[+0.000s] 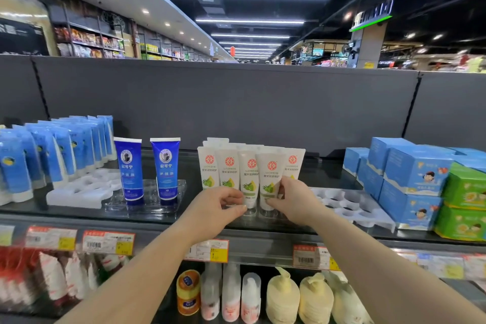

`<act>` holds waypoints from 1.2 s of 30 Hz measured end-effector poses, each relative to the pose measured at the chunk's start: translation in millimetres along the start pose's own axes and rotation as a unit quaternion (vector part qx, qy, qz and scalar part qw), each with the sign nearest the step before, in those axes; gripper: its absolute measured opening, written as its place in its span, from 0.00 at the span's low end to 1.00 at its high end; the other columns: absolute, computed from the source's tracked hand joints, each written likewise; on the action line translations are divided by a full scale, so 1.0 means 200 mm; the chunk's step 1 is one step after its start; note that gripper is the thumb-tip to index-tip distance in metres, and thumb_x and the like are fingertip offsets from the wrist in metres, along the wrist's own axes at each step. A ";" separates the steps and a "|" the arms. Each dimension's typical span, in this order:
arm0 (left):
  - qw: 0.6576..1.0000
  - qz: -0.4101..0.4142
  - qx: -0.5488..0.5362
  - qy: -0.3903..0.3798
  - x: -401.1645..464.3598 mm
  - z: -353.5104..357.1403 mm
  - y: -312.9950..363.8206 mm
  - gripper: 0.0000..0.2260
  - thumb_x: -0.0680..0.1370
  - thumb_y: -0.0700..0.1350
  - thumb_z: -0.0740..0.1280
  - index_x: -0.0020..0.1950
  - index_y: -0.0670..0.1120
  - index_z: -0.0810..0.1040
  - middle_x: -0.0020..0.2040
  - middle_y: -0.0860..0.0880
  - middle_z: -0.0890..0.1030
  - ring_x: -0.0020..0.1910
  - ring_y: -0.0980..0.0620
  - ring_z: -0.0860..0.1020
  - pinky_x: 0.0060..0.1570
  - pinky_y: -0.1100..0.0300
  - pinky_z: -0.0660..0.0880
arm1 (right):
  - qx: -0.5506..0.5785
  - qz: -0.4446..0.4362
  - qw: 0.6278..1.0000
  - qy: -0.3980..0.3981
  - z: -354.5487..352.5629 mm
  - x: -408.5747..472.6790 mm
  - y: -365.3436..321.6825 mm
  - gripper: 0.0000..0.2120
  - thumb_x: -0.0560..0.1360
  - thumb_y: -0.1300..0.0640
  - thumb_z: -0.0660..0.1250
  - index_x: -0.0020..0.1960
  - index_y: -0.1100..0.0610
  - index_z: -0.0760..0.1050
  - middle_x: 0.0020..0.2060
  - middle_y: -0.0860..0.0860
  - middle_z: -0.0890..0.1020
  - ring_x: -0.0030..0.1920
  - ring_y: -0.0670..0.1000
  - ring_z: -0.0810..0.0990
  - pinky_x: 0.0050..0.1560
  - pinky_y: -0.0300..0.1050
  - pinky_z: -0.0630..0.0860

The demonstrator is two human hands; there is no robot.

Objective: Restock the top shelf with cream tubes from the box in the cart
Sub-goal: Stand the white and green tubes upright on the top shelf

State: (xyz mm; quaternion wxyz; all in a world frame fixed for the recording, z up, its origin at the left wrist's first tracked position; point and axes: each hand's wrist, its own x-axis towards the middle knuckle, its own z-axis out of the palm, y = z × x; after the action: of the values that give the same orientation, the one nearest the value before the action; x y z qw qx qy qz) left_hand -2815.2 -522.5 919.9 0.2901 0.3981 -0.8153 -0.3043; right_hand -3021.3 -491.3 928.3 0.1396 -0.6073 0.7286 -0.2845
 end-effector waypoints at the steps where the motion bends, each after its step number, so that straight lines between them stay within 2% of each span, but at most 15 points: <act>1: 1.000 -0.003 -0.003 0.005 0.00 0.00 0.01 0.15 0.78 0.47 0.68 0.64 0.52 0.75 0.50 0.63 0.77 0.49 0.69 0.74 0.42 0.76 0.70 | 0.003 -0.001 1.000 0.001 -0.01 0.00 0.01 0.16 0.75 0.53 0.71 0.61 0.53 0.73 0.60 0.47 0.79 0.57 0.49 0.78 0.49 0.38 0.73; 4: 0.999 -0.016 -0.018 0.025 0.02 -0.01 0.04 0.16 0.78 0.48 0.68 0.66 0.50 0.74 0.51 0.62 0.76 0.49 0.69 0.74 0.39 0.74 0.69 | 0.009 -0.007 1.000 0.016 -0.03 0.01 0.03 0.16 0.74 0.52 0.72 0.60 0.52 0.74 0.58 0.47 0.80 0.51 0.46 0.77 0.43 0.35 0.71; 6: 0.999 -0.025 -0.030 0.033 0.02 -0.01 0.06 0.17 0.78 0.48 0.67 0.67 0.49 0.74 0.53 0.61 0.76 0.51 0.66 0.74 0.43 0.72 0.69 | 0.015 -0.009 0.999 0.037 -0.05 -0.01 0.03 0.17 0.74 0.51 0.72 0.61 0.52 0.75 0.57 0.47 0.81 0.49 0.45 0.76 0.43 0.35 0.71; 9: 0.998 -0.028 -0.028 0.049 -0.01 -0.02 0.08 0.18 0.79 0.49 0.66 0.69 0.49 0.73 0.58 0.58 0.77 0.55 0.62 0.74 0.50 0.70 0.69 | 0.017 0.007 0.997 0.069 -0.09 -0.07 0.02 0.22 0.75 0.48 0.70 0.66 0.55 0.72 0.58 0.50 0.81 0.48 0.47 0.77 0.40 0.36 0.73; 11: 0.998 -0.025 -0.011 0.061 -0.07 -0.04 0.08 0.18 0.80 0.50 0.65 0.69 0.50 0.73 0.61 0.56 0.78 0.56 0.61 0.74 0.55 0.66 0.70 | 0.009 0.018 0.996 0.083 -0.09 -0.13 -0.01 0.23 0.76 0.46 0.68 0.67 0.55 0.71 0.58 0.50 0.81 0.47 0.48 0.77 0.44 0.40 0.75; 15: 0.995 -0.011 0.069 0.066 -0.26 -0.13 0.05 0.18 0.80 0.55 0.63 0.68 0.53 0.72 0.63 0.57 0.77 0.56 0.62 0.73 0.56 0.64 0.71 | -0.013 -0.005 0.996 0.092 -0.01 -0.31 -0.18 0.16 0.79 0.49 0.64 0.63 0.54 0.74 0.52 0.48 0.81 0.46 0.46 0.75 0.41 0.39 0.71; 18: 0.985 -0.050 0.153 0.068 -0.48 -0.30 -0.04 0.21 0.80 0.58 0.60 0.71 0.52 0.70 0.67 0.54 0.75 0.62 0.56 0.73 0.62 0.57 0.70 | -0.032 -0.059 0.996 0.063 0.18 -0.44 -0.44 0.10 0.79 0.50 0.63 0.58 0.51 0.77 0.47 0.46 0.79 0.47 0.47 0.77 0.45 0.42 0.73; 20: 0.958 -0.116 0.260 0.035 -0.68 -0.46 -0.16 0.25 0.80 0.61 0.56 0.74 0.52 0.65 0.73 0.49 0.69 0.71 0.48 0.67 0.70 0.49 0.62 | -0.042 -0.107 0.993 0.031 0.38 -0.52 -0.64 0.11 0.80 0.49 0.61 0.58 0.51 0.77 0.51 0.47 0.81 0.52 0.49 0.79 0.53 0.46 0.75; 21: 0.939 -0.153 0.307 0.009 -0.80 -0.55 -0.25 0.28 0.80 0.64 0.53 0.77 0.53 0.60 0.77 0.48 0.62 0.76 0.46 0.60 0.74 0.46 0.55 | -0.049 -0.127 0.991 0.016 0.50 -0.56 -0.75 0.12 0.80 0.48 0.60 0.58 0.51 0.77 0.53 0.48 0.81 0.55 0.51 0.79 0.55 0.48 0.75; 23: 0.910 -0.229 0.344 -0.019 -1.04 -0.77 -0.44 0.34 0.78 0.68 0.49 0.80 0.54 0.49 0.80 0.49 0.47 0.79 0.44 0.45 0.75 0.41 0.43 | -0.080 -0.165 0.983 -0.014 0.77 -0.64 -1.00 0.12 0.79 0.47 0.58 0.55 0.52 0.76 0.55 0.51 0.80 0.58 0.56 0.77 0.57 0.51 0.75; 24: 0.900 -0.261 0.348 -0.015 -1.17 -0.87 -0.53 0.35 0.77 0.69 0.48 0.80 0.54 0.46 0.80 0.49 0.44 0.79 0.44 0.42 0.75 0.40 0.41 | -0.103 -0.181 0.977 -0.035 0.91 -0.68 -1.12 0.14 0.79 0.46 0.58 0.57 0.53 0.74 0.58 0.53 0.78 0.61 0.57 0.74 0.59 0.53 0.73; 27: 0.871 -0.328 0.367 0.006 -1.52 -1.16 -0.72 0.36 0.77 0.70 0.48 0.80 0.54 0.44 0.80 0.49 0.41 0.78 0.43 0.40 0.74 0.38 0.41 | -0.154 -0.218 0.956 -0.122 1.25 -0.81 -1.48 0.26 0.81 0.43 0.51 0.75 0.54 0.59 0.75 0.54 0.61 0.76 0.57 0.56 0.74 0.58 0.55; 29: 0.853 -0.362 0.376 0.017 -1.76 -1.34 -0.80 0.37 0.76 0.71 0.47 0.80 0.54 0.44 0.80 0.49 0.41 0.78 0.43 0.40 0.74 0.38 0.41 | -0.163 -0.250 0.938 -0.178 1.44 -0.91 -1.74 0.29 0.82 0.42 0.49 0.79 0.53 0.50 0.79 0.51 0.51 0.78 0.56 0.47 0.77 0.58 0.46; 33: 0.816 -0.418 0.394 0.063 -2.20 -1.67 -0.96 0.36 0.77 0.70 0.48 0.80 0.54 0.46 0.80 0.48 0.43 0.78 0.43 0.41 0.74 0.38 0.42 | -0.130 -0.281 0.924 -0.226 1.71 -1.09 -2.22 0.32 0.81 0.38 0.49 0.80 0.53 0.49 0.79 0.50 0.50 0.79 0.56 0.44 0.75 0.57 0.45; 36: 0.793 -0.457 0.389 0.104 -2.48 -1.85 -1.08 0.36 0.77 0.70 0.48 0.80 0.55 0.45 0.80 0.48 0.43 0.79 0.44 0.41 0.75 0.39 0.42 | -0.144 -0.321 0.905 -0.240 1.91 -1.19 -2.49 0.32 0.81 0.37 0.49 0.79 0.52 0.51 0.79 0.51 0.51 0.79 0.57 0.45 0.76 0.61 0.46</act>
State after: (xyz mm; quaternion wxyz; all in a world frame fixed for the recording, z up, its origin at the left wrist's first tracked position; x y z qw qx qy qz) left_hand -2193.0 -318.8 887.9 0.0205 0.8328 -0.5530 -0.0156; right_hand -2357.3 -406.0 880.9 0.1225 -0.8715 0.4720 -0.0517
